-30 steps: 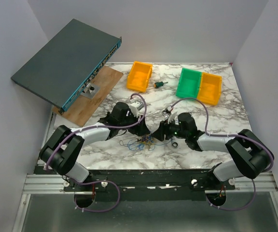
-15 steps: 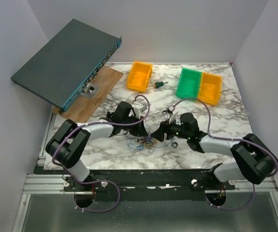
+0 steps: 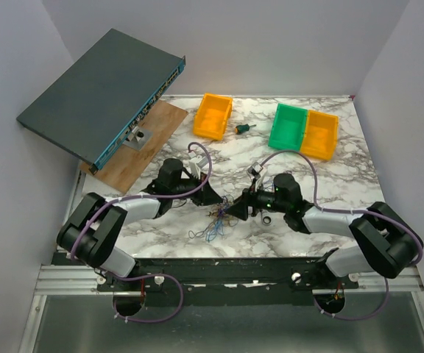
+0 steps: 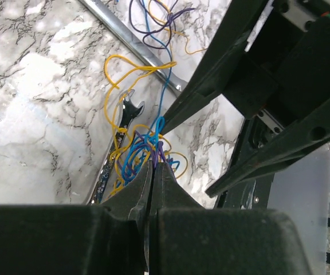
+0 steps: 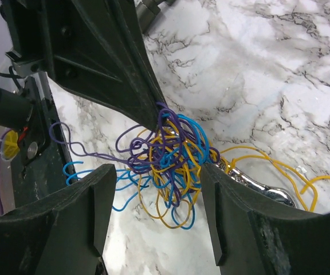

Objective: Untangle the cables

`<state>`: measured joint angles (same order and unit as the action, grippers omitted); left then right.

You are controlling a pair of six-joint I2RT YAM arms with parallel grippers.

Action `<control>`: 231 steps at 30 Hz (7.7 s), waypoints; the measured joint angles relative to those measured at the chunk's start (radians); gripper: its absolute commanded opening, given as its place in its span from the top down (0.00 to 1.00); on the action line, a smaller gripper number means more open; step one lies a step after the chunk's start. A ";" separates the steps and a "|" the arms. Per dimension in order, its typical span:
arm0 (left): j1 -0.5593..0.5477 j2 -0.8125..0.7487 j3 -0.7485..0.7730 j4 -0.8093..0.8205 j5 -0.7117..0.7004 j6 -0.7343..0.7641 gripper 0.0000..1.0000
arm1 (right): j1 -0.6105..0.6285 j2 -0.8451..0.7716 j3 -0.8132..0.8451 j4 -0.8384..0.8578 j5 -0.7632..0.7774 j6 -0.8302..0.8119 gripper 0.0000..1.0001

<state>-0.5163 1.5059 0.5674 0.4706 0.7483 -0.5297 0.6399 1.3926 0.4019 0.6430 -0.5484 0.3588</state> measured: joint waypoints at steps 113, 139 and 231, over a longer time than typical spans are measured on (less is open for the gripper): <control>-0.020 -0.164 -0.085 0.100 -0.055 0.061 0.29 | 0.105 -0.423 -0.197 0.009 0.473 -0.009 0.26; -0.322 0.161 0.352 -0.437 -0.276 0.326 0.85 | 0.105 -0.986 -0.340 -0.128 0.916 0.010 0.22; 0.032 -0.575 -0.298 0.039 -0.564 0.048 1.00 | 0.102 -0.560 -0.265 -0.109 0.775 0.013 0.11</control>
<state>-0.4847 0.9306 0.2695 0.5098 0.1844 -0.4812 0.7422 0.8326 0.1371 0.5335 0.2264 0.3714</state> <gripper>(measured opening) 0.015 0.887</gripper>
